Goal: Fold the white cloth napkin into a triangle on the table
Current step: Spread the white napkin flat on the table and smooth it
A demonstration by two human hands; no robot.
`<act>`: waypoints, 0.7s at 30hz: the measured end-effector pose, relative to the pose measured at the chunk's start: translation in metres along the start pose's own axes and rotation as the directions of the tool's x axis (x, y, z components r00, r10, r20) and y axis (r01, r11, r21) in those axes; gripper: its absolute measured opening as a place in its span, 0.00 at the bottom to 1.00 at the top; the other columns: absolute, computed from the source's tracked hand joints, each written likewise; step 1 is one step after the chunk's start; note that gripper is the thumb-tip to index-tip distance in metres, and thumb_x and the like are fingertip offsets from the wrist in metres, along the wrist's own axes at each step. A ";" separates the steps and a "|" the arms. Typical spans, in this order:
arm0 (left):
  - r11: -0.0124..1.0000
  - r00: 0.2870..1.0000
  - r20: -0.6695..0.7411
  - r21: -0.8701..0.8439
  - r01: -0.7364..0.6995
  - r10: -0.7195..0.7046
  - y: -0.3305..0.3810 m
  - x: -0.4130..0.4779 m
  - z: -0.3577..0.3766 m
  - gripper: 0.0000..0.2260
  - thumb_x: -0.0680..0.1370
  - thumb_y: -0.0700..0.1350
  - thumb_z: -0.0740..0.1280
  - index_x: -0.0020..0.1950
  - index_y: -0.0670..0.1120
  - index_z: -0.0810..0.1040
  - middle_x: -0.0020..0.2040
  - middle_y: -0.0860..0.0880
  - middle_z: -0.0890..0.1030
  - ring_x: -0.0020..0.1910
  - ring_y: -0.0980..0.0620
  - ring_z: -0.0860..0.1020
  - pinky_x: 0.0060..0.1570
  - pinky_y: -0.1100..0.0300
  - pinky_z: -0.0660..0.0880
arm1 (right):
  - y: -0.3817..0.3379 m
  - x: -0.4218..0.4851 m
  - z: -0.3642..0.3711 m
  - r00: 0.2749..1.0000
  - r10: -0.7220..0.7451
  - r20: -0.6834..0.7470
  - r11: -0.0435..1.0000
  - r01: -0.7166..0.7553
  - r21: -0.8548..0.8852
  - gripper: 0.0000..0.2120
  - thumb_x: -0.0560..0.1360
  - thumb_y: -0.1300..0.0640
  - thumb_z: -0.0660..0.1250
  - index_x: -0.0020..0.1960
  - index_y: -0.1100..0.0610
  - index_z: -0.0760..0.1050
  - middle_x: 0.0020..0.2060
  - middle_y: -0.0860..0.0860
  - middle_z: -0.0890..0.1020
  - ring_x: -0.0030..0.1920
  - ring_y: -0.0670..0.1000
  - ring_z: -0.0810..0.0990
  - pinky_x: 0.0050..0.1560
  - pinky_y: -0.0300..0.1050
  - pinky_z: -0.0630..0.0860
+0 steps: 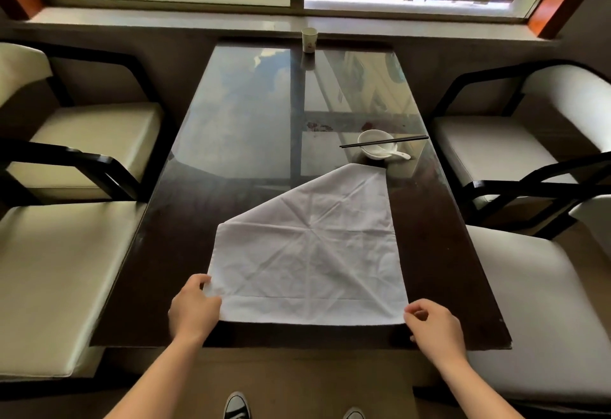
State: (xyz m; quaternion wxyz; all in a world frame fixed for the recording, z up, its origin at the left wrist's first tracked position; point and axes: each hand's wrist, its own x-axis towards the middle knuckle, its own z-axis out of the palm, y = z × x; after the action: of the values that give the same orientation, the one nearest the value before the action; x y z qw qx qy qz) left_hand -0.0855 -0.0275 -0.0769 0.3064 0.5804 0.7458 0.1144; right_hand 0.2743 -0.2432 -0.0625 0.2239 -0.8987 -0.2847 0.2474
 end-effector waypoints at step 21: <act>0.989 0.998 0.015 -0.137 0.061 -0.060 0.090 0.090 -0.002 0.21 0.79 0.53 0.63 0.64 0.39 0.76 0.61 0.37 0.79 0.58 0.35 0.77 0.57 0.45 0.74 | -0.056 0.086 -0.007 0.992 -0.123 -0.018 0.985 0.120 -0.126 0.09 0.77 0.55 0.68 0.56 0.51 0.80 0.50 0.47 0.80 0.45 0.48 0.78 0.42 0.44 0.75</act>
State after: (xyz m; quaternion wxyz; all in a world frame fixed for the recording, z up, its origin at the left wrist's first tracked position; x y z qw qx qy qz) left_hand -0.0269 0.0839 -0.0570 0.3529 0.5356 0.7517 0.1532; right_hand 0.3171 -0.1499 -0.0538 0.1855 -0.8951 -0.3509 0.2032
